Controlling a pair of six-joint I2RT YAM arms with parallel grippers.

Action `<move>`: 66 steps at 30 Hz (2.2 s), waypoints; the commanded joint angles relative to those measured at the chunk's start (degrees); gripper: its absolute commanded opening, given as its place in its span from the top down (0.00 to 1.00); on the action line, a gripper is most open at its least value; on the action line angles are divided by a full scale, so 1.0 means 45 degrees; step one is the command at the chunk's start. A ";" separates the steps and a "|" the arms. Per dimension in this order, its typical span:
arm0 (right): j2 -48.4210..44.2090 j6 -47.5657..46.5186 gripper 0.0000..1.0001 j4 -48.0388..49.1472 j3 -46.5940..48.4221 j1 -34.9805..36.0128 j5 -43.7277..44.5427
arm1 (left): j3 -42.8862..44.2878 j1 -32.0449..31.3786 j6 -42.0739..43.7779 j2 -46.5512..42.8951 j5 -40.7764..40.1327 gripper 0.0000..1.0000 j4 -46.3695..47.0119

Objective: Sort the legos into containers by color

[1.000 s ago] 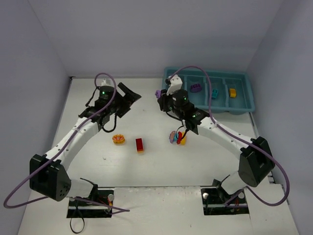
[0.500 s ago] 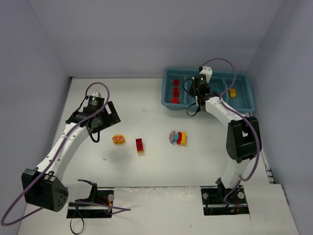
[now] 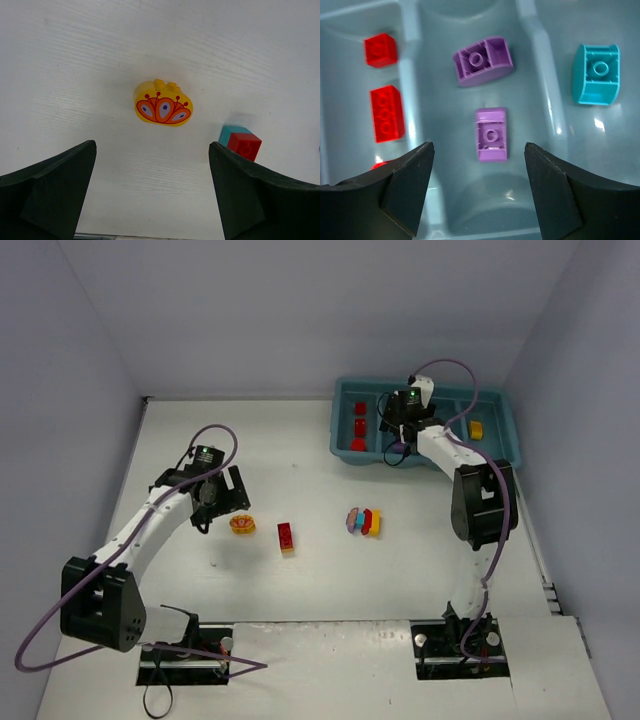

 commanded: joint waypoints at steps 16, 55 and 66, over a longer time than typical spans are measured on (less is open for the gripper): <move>-0.6471 0.0142 0.30 0.0115 -0.3346 0.0993 -0.2066 | 0.0984 -0.0479 0.2861 0.2736 0.1065 0.13 0.1415; -0.6787 0.0649 0.33 -0.0685 -0.3195 0.3102 -0.7825 | -0.0282 -0.2510 0.7781 -0.0073 0.1181 0.82 0.6352; -0.6024 0.1763 0.33 -0.0881 -0.1630 0.4118 -1.1187 | -0.1301 -0.3194 1.2080 -0.2653 0.4909 0.84 0.9267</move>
